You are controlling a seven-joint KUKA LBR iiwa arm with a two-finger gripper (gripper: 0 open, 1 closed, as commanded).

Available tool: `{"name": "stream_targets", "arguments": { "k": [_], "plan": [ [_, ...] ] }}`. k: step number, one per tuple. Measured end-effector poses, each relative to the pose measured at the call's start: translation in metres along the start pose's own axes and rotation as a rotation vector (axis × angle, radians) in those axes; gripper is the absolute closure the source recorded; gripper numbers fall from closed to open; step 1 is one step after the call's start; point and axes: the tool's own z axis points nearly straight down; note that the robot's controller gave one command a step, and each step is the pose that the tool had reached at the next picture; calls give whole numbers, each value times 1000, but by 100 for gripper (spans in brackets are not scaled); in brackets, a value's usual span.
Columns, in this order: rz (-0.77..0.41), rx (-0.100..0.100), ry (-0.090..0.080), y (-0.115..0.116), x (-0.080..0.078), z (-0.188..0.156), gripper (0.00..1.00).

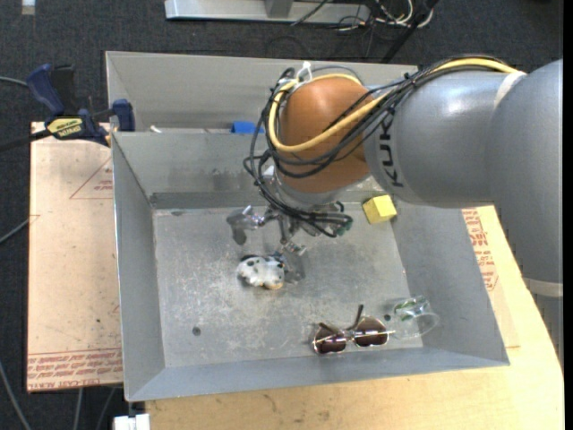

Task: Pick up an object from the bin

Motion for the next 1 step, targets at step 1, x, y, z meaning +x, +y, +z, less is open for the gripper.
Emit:
{"name": "stream_targets", "arguments": {
  "k": [1],
  "plan": [
    [-216, -10, 9, 11, 12, 15, 0]
  ]
}}
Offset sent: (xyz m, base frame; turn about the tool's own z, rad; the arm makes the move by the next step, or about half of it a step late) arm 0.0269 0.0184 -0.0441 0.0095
